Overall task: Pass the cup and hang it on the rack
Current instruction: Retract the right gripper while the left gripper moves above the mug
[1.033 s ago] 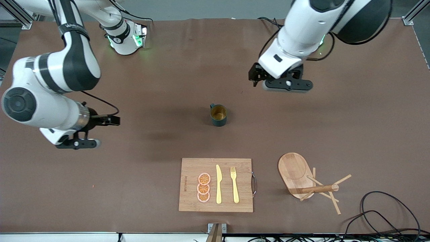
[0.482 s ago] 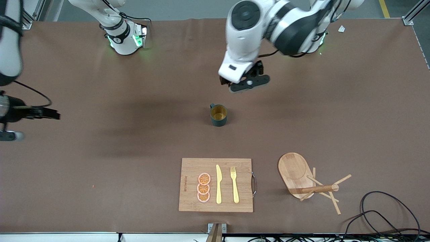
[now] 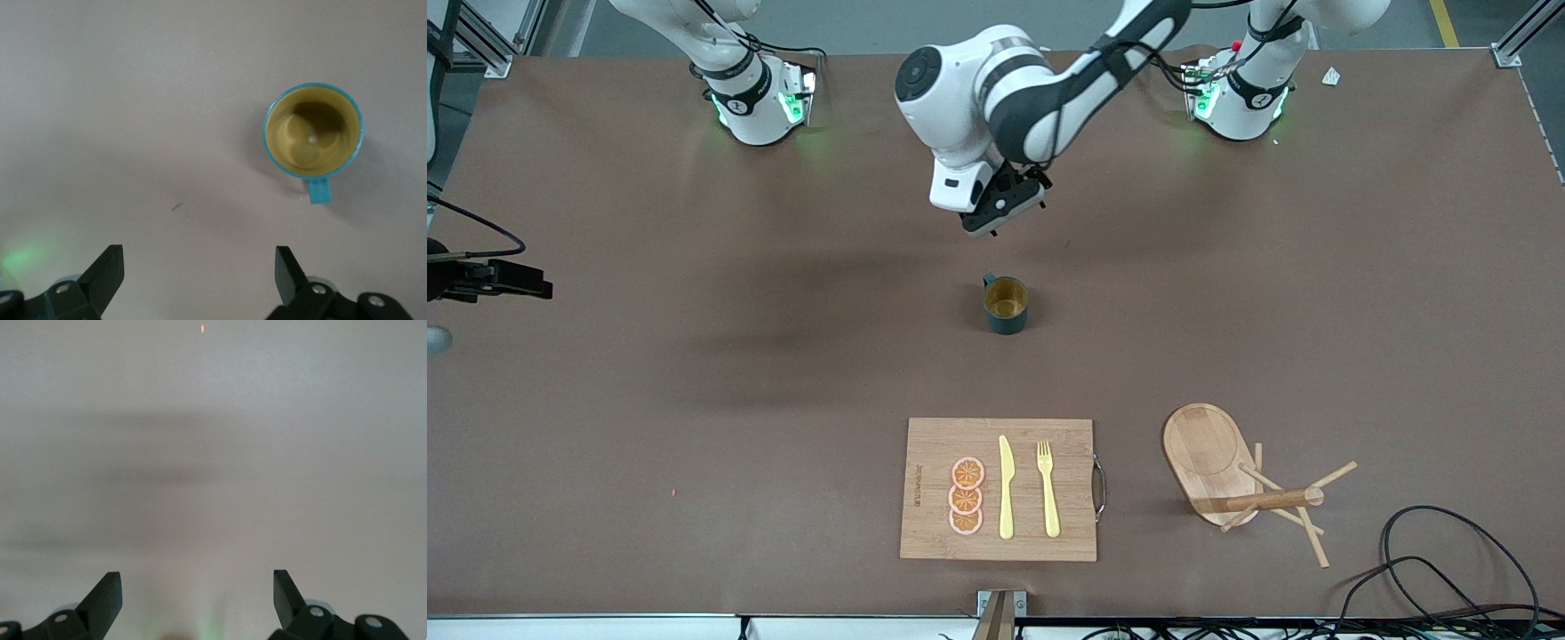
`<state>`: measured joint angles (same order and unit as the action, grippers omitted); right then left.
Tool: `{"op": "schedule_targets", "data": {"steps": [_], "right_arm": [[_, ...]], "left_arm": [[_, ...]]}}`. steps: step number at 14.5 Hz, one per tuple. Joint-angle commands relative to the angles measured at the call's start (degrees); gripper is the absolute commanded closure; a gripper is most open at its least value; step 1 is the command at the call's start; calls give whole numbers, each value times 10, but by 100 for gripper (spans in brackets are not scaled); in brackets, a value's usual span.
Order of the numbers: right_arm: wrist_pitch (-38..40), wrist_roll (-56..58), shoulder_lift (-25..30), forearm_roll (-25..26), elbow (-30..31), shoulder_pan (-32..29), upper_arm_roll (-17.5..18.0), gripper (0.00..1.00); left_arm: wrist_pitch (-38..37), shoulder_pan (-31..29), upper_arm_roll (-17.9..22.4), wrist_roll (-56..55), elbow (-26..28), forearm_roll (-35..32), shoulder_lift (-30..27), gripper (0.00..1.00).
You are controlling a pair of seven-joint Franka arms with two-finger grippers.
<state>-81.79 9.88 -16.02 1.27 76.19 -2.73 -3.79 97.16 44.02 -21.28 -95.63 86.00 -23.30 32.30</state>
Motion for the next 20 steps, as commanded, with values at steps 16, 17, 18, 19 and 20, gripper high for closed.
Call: {"op": "schedule_targets", "data": {"steps": [16,17,18,19,20], "right_arm": [[-36,-22,148,-10,162,26,-1,0],[-47,-22,167,-10,185,22,0,0],[-50,-23,180,-10,198,22,1,0],[-46,-28,189,-10,200,22,4,0],[-37,-39,196,-10,200,23,7,0]], "left_arm": [[60,113,5,-310,-13,-409,145,0],[60,114,5,-315,-12,-427,152,0],[59,116,5,-340,-10,-449,159,1],[59,121,5,-375,-4,-473,165,3],[59,121,6,-391,0,-489,172,5]]}}
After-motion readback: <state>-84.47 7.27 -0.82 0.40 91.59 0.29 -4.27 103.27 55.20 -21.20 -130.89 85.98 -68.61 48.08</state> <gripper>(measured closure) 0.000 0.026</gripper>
